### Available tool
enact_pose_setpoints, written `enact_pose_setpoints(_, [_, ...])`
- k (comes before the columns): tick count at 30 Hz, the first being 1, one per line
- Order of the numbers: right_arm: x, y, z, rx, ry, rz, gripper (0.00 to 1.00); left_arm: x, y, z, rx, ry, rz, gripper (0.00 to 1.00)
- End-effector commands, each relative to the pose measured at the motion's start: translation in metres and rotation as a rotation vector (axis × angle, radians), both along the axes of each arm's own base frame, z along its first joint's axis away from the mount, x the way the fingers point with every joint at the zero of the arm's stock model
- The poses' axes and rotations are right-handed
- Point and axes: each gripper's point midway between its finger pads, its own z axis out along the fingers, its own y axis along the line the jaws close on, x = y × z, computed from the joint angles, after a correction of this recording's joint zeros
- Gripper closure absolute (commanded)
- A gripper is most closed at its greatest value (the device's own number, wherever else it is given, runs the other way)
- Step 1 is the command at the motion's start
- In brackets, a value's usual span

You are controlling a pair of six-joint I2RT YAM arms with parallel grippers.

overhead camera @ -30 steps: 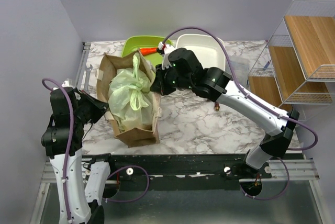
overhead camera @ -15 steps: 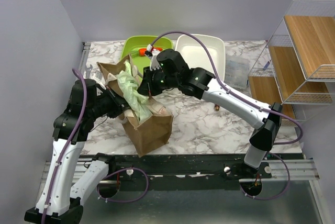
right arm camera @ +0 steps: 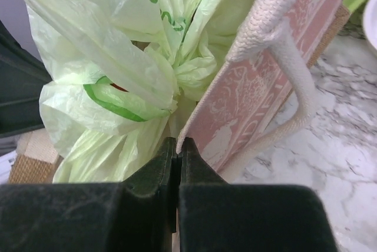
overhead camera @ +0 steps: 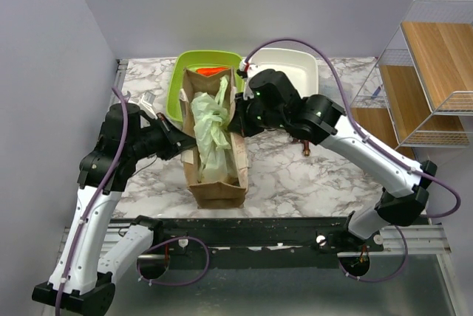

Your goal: Place the food into the grocery bag and tie it

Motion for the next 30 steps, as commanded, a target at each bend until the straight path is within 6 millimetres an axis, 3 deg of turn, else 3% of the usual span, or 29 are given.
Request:
enact_pose_setpoints(1, [-0.009,-0.026,0.033,0.040,-0.041,-0.065,0.99,-0.006,-0.031,0.028,-0.108,-0.098,-0.194,1.00])
enact_pose_setpoints(13, [-0.023,-0.069,-0.002,-0.080,0.049,-0.170,0.99,-0.007,-0.072,0.009,-0.113,-0.032,-0.354,1.00])
enact_pose_setpoints(25, [-0.014,-0.094,-0.031,-0.160,0.038,-0.300,0.98,-0.002,-0.078,-0.015,-0.099,0.042,-0.369,0.98])
enact_pose_setpoints(28, [-0.017,-0.097,-0.035,-0.177,0.040,-0.286,0.71,-0.004,-0.070,-0.018,-0.016,0.050,-0.369,0.68])
enact_pose_setpoints(30, [-0.018,-0.099,-0.034,-0.185,0.038,-0.282,0.43,-0.001,-0.061,-0.019,0.056,0.048,-0.348,0.50])
